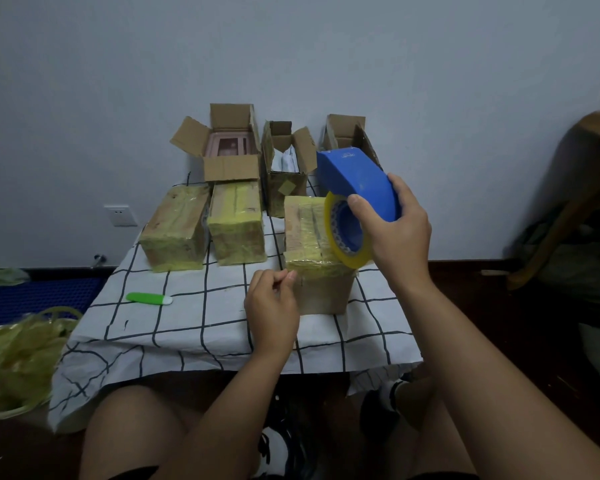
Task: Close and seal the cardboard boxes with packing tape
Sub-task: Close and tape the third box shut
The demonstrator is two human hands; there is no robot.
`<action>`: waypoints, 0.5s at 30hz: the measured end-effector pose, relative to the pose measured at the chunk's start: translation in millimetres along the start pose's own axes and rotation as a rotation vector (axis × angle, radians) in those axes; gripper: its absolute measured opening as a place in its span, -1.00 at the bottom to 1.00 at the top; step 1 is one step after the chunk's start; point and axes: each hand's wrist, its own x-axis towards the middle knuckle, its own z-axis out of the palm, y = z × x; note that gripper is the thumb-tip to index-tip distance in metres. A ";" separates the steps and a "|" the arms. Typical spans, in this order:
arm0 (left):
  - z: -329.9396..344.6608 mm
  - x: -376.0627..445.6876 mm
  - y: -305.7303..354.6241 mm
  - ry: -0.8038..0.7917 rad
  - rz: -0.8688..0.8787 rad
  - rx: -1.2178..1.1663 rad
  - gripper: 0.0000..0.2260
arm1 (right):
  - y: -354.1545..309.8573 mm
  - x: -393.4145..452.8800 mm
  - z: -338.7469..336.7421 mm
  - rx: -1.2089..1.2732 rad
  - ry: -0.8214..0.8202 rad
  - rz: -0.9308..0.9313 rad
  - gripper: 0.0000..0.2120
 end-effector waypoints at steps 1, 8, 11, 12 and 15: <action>-1.2 0.4 0.4 -0.011 0.005 0.009 -0.91 | 0.0 0.1 0.1 0.002 -0.002 0.000 -0.29; -4.7 9.7 4.1 -0.061 0.127 0.077 -0.74 | -1.6 -0.1 0.1 0.005 -0.008 -0.002 -0.30; -5.0 15.6 6.7 -0.054 0.137 0.091 -0.80 | -1.8 -0.1 -0.4 0.000 -0.008 -0.011 -0.33; -5.1 17.2 7.1 -0.056 0.123 0.081 -0.82 | -1.8 0.0 -0.1 -0.003 -0.008 -0.015 -0.32; -5.6 19.9 8.9 -0.063 0.044 0.015 -0.83 | -2.5 0.6 1.4 -0.008 -0.007 -0.010 -0.26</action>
